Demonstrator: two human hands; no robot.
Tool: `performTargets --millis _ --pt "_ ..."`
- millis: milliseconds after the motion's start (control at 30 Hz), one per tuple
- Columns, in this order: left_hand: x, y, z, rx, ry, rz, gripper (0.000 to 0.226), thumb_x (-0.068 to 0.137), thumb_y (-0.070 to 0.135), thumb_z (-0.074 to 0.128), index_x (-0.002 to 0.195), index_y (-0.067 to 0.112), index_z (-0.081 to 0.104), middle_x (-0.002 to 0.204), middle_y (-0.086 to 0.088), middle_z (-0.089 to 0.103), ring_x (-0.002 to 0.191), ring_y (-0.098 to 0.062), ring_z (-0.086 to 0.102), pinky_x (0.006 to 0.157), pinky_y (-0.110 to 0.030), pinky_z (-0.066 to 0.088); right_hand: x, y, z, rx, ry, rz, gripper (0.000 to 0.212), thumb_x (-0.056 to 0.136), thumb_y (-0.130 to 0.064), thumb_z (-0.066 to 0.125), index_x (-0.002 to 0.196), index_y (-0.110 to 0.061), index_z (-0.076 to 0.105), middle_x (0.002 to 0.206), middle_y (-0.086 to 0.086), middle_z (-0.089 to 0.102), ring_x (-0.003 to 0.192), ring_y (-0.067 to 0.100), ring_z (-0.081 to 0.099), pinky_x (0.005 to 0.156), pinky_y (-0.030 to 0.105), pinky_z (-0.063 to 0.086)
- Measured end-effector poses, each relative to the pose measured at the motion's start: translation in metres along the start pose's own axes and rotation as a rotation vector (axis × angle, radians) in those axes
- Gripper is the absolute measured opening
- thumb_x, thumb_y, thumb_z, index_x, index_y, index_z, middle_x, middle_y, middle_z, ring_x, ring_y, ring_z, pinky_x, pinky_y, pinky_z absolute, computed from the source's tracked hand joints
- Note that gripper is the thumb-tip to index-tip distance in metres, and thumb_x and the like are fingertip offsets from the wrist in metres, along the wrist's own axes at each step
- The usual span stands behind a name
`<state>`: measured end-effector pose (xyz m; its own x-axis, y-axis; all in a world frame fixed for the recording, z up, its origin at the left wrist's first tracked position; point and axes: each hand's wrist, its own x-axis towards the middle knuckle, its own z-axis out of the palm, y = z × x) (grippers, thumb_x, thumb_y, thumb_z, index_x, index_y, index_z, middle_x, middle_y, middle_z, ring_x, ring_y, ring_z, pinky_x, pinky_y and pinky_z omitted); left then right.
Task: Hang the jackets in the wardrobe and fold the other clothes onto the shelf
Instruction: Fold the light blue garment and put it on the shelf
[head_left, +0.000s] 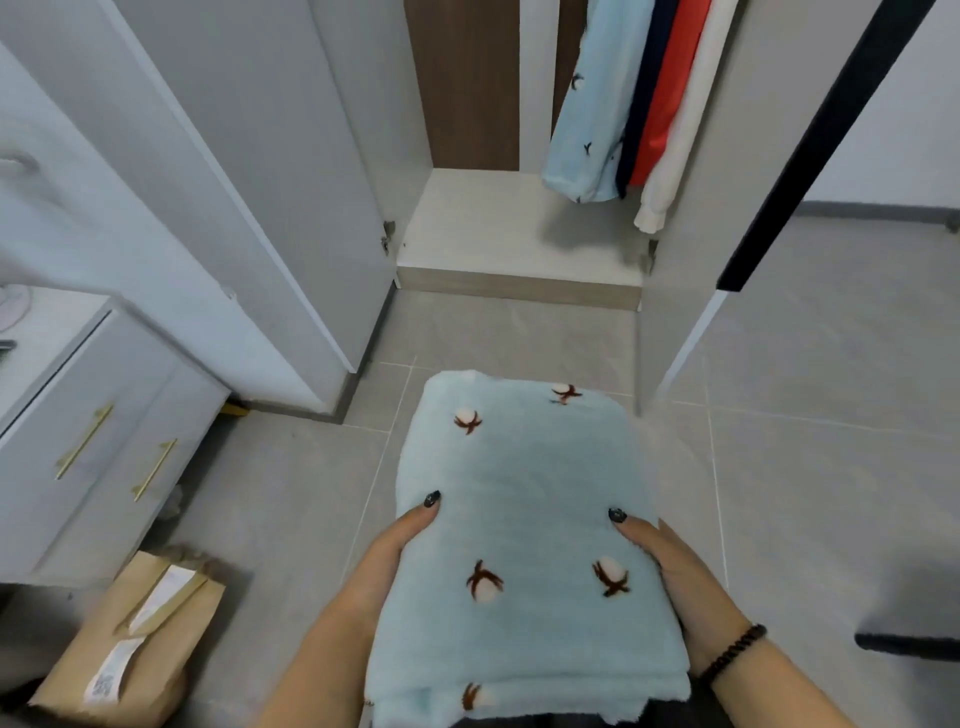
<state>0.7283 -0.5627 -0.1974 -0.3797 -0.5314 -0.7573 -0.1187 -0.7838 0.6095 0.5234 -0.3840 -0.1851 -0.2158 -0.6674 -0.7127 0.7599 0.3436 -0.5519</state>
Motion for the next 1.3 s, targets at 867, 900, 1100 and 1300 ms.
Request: performTargets --millis 867,900,1100,1300 --pt "-0.279 0.427 0.101 -0.101 -0.409 0.320 0.025 0.081 0.031 0.066 0.095 0.016 0.079 0.108 -0.014 0.073 0.093 -0.031 0.072 0.064 -0.037 0.059 -0.255 -0.352 0.321 -0.159 -0.074 -0.464 0.030 0.104 -0.009 0.031 0.095 0.007 0.055 0.055 0.016 0.064 0.022 0.000 0.043 0.045 0.015 0.043" --pt "-0.283 0.437 0.104 -0.100 -0.411 0.352 0.024 0.081 0.029 0.064 0.092 0.016 0.080 0.106 -0.013 0.074 0.090 -0.029 0.073 0.062 -0.035 0.059 -0.263 -0.358 0.324 -0.215 -0.067 -0.466 0.034 0.104 -0.009 0.029 0.085 0.004 0.053 0.037 0.008 0.055 0.022 0.002 0.044 0.048 0.014 0.047" --pt "-0.296 0.505 0.132 -0.061 -0.461 0.489 0.026 0.073 0.030 0.070 0.091 0.014 0.080 0.103 -0.013 0.074 0.086 -0.028 0.074 0.061 -0.033 0.058 -0.259 -0.420 0.334 -0.061 -0.195 -0.432 0.044 0.079 -0.026 0.059 0.116 -0.001 0.065 0.107 0.025 0.068 0.087 0.039 0.068 0.080 0.047 0.054" --pt "-0.291 0.592 0.187 -0.029 -0.523 0.599 0.027 0.076 0.029 0.069 0.094 0.012 0.079 0.104 -0.014 0.074 0.086 -0.027 0.074 0.062 -0.033 0.059 -0.238 -0.511 0.347 -0.076 -0.213 -0.639 0.038 0.071 -0.030 0.063 0.097 -0.006 0.076 0.107 0.022 0.069 0.082 0.036 0.071 0.059 0.041 0.058"
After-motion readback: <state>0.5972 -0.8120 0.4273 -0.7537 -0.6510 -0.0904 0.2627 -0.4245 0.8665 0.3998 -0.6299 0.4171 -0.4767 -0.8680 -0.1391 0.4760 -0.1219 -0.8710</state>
